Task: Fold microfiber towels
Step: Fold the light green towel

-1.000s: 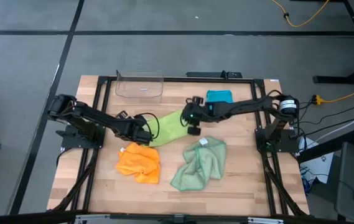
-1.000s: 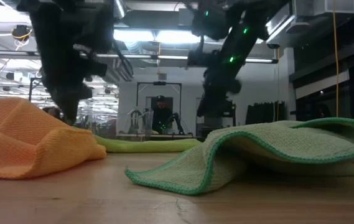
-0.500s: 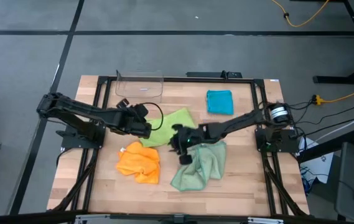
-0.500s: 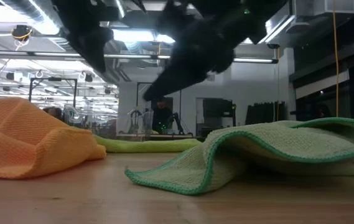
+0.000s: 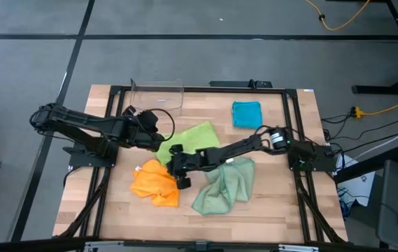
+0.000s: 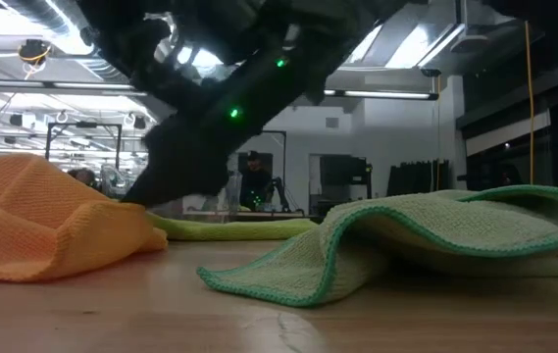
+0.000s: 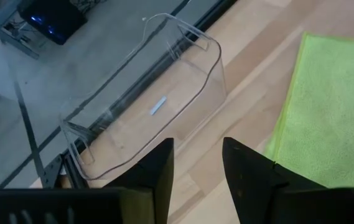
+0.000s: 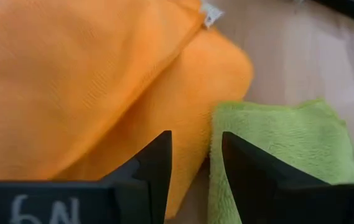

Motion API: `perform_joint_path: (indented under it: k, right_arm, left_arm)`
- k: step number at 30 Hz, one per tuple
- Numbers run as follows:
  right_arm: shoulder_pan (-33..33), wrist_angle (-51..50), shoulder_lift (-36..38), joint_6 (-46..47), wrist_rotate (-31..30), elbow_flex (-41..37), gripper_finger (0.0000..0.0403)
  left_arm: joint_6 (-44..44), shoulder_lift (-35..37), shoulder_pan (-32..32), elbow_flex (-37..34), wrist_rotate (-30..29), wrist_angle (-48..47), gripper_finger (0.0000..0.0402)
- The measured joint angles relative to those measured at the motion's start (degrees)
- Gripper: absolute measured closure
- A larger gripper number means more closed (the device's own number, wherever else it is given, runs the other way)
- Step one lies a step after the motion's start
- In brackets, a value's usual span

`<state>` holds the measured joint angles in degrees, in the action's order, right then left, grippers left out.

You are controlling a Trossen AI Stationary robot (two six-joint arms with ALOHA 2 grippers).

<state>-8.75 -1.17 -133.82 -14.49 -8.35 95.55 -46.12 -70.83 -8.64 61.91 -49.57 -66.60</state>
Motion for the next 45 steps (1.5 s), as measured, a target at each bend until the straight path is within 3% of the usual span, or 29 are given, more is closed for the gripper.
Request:
perform_joint_path:
  k: [6, 17, 32, 36, 42, 45]
  right_arm:
    - [0.02, 0.05, -2.73, -4.51, -7.9, 3.03, 0.026]
    - [0.39, 1.56, -3.27, -3.99, -3.14, 3.11, 0.026]
    - [2.22, 5.8, -5.15, -2.08, -5.51, 3.08, 0.0262]
    - [2.38, 3.76, -5.15, 0.65, -5.54, 3.08, 0.0292]
    - [2.53, 2.97, -5.15, 0.45, -5.55, 3.08, 0.0388]
    - [2.52, 2.75, -4.23, -0.64, -7.18, 3.02, 0.0392]
  left_arm:
    - [0.04, -0.04, 0.0, 0.0, -0.43, 0.22, 0.0275]
    - [0.22, -0.04, 0.0, 0.0, -1.69, 0.23, 0.0275]
    - [0.23, -0.04, 0.0, 0.0, -3.84, 0.23, 0.0276]
    - [0.23, -0.04, 0.0, 0.0, -3.84, 0.23, 0.0276]
    - [0.21, -0.04, 0.0, 0.0, -3.82, 0.23, 0.0276]
    - [0.23, -0.04, 0.0, 0.0, -3.82, 0.23, 0.0276]
